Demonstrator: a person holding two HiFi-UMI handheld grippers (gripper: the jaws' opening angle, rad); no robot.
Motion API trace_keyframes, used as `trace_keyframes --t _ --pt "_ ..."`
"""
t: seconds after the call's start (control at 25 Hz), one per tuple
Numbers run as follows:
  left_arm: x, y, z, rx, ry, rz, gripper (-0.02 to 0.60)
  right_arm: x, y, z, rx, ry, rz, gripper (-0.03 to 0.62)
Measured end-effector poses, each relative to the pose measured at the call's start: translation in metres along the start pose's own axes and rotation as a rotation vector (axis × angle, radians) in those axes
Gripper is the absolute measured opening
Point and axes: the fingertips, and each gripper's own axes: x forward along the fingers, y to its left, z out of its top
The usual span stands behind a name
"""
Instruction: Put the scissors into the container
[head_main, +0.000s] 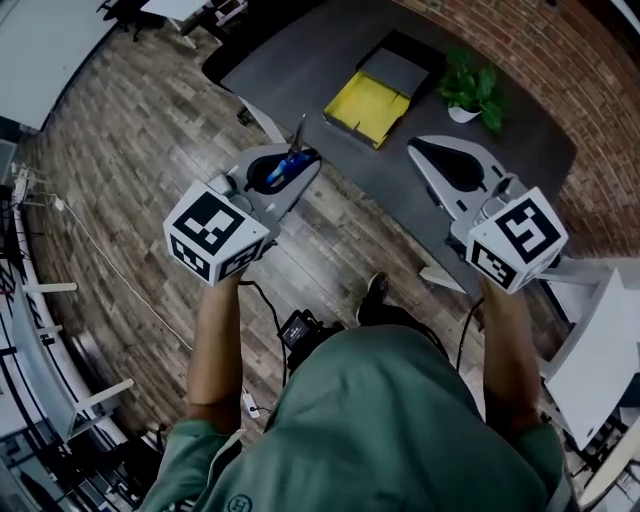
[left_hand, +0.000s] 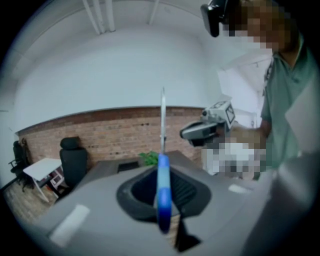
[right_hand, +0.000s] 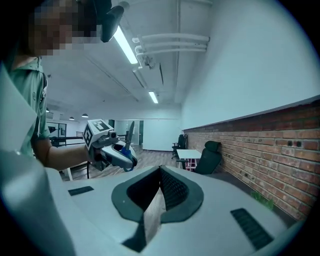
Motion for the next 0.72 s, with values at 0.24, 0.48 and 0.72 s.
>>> trace_keyframes --t 0.24,0.48,0.72 --pt "0.043 0.027 0.008 0.001 0.040 0.015 0.029 0.014 -0.052 -0.001 0.006 -0.021 0.023 0.006" --pt "0.067 0.045 0.008 -0.002 0.066 -0.013 0.029 0.026 -0.077 -0.006 0.035 -0.016 0.013 0.006" --pt "0.086 0.073 -0.008 0.010 0.053 -0.077 0.029 0.049 -0.092 -0.022 0.054 0.004 -0.053 0.006"
